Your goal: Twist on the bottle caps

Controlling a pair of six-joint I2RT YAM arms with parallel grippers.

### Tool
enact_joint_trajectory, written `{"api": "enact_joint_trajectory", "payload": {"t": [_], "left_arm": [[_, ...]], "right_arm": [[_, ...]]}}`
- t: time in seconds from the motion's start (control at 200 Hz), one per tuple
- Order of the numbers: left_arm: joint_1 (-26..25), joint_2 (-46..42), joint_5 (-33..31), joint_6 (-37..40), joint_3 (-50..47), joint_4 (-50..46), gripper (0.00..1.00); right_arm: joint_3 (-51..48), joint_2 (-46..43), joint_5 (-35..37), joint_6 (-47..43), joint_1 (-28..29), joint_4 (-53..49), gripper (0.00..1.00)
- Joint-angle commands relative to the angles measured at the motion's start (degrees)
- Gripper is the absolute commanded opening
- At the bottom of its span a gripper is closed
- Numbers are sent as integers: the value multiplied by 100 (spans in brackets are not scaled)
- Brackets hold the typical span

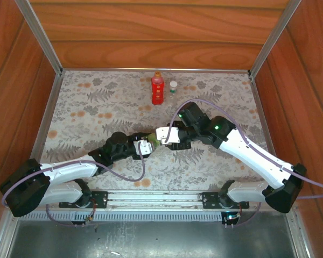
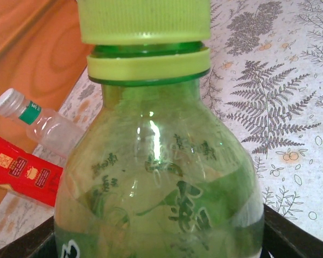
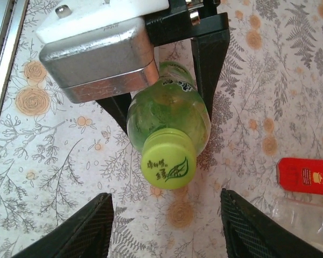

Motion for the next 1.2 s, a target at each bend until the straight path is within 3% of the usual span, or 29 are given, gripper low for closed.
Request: {"api": "enact_joint_trajectory", "payload": {"t": [0.0,0.25,0.425,0.585,0.67,0.77,0.855,0.964,1.104,1.199], "left_arm": [[-15,-37,110,-32,-31,-84,65],[-12,-20,75,-10,-25,-91,65],[-13,12,39,-6,-16,-102,65],[-17,8,17,-6,-9,-114,65],[-12,10,-20,-3,-8,-112,65],[-12,11,-64,16,1,-111,65],[-16,17,-75,18,9,-107,65],[-15,23,-75,15,19,-113,65],[-10,68,-50,20,45,-115,65],[-12,102,-31,26,63,-107,65]], "right_arm": [[158,240,-106,-415,76,-58,54],[198,562,-242,-363,105,74,43],[158,593,-212,-232,111,98,29],[-55,469,-172,537,112,390,19],[-308,312,-100,1596,109,869,13],[-570,159,374,4038,107,1645,2],[-675,55,767,5921,111,1834,0],[-853,-73,717,8127,95,1858,0],[-769,-76,461,8736,70,1319,3],[-681,-133,557,8009,39,1116,16]]}}
